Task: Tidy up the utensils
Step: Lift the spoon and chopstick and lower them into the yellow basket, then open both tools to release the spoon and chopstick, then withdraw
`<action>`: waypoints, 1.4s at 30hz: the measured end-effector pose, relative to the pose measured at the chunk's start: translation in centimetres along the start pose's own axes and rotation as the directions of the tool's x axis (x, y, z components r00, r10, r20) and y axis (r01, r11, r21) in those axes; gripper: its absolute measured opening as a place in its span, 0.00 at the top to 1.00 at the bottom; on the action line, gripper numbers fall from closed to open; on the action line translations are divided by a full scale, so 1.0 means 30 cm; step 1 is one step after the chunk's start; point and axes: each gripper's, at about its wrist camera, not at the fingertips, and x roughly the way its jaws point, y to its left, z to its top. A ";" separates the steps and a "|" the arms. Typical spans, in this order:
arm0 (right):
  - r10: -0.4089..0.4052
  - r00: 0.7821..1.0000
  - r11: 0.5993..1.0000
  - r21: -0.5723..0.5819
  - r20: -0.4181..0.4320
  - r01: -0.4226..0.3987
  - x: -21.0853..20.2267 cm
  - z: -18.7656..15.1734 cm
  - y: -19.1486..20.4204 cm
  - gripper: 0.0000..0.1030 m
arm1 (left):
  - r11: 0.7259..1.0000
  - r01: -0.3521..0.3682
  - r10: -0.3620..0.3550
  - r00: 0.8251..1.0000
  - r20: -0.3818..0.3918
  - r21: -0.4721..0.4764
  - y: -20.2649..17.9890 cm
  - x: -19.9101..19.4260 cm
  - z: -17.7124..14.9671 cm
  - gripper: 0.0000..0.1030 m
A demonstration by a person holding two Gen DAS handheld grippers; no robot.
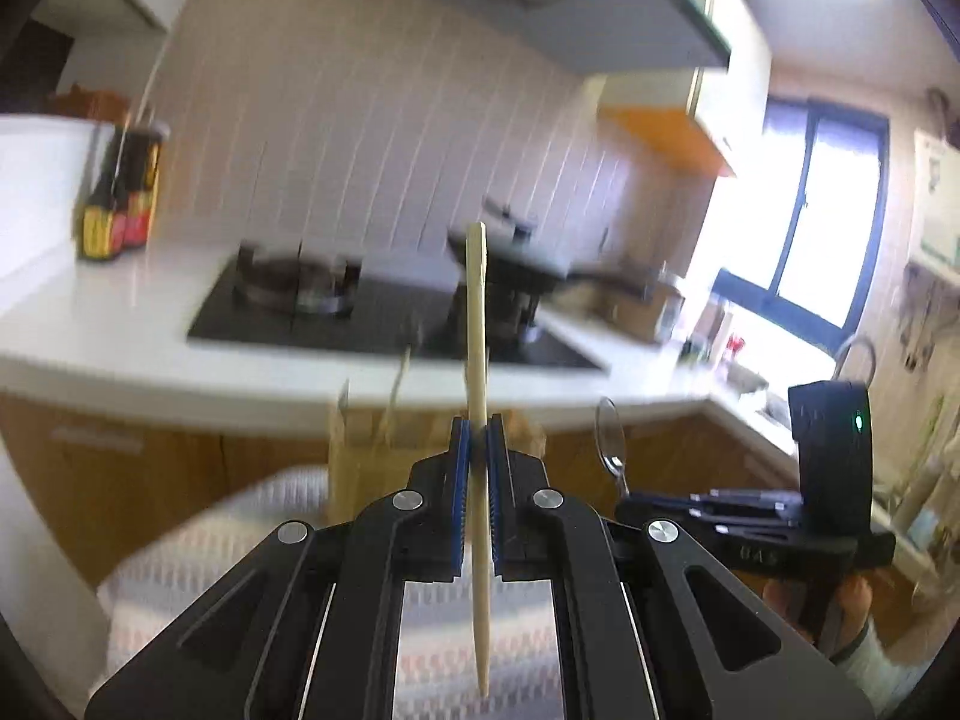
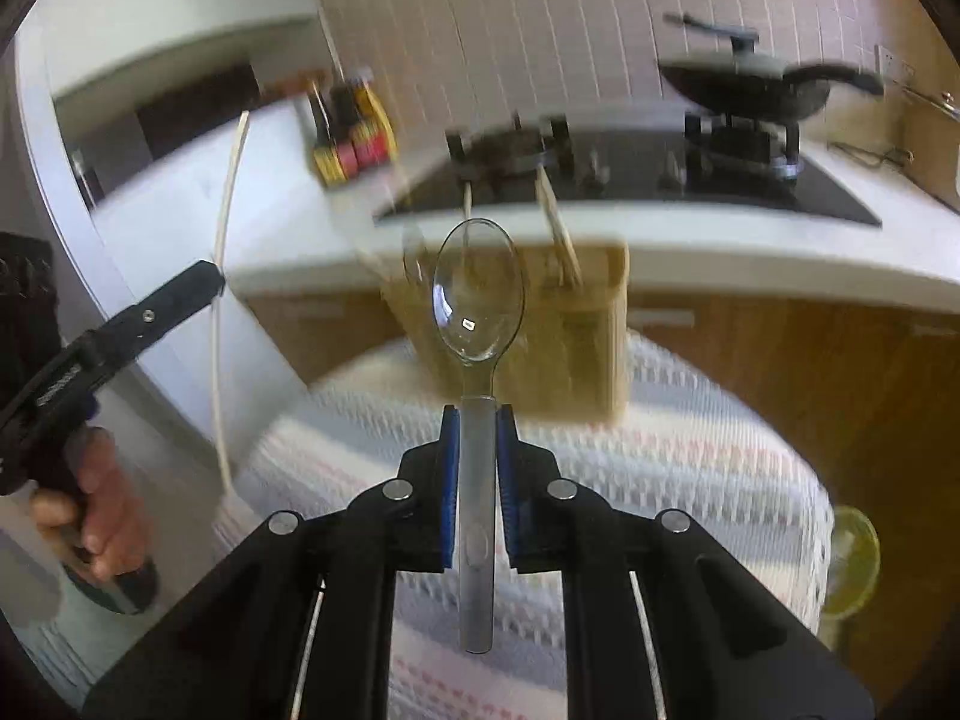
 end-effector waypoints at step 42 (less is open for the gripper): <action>-0.061 0.938 0.995 -0.057 0.340 0.085 0.327 0.181 -0.227 0.89 | 0.987 -0.160 0.146 0.941 0.304 0.021 0.203 0.393 -0.022 0.70</action>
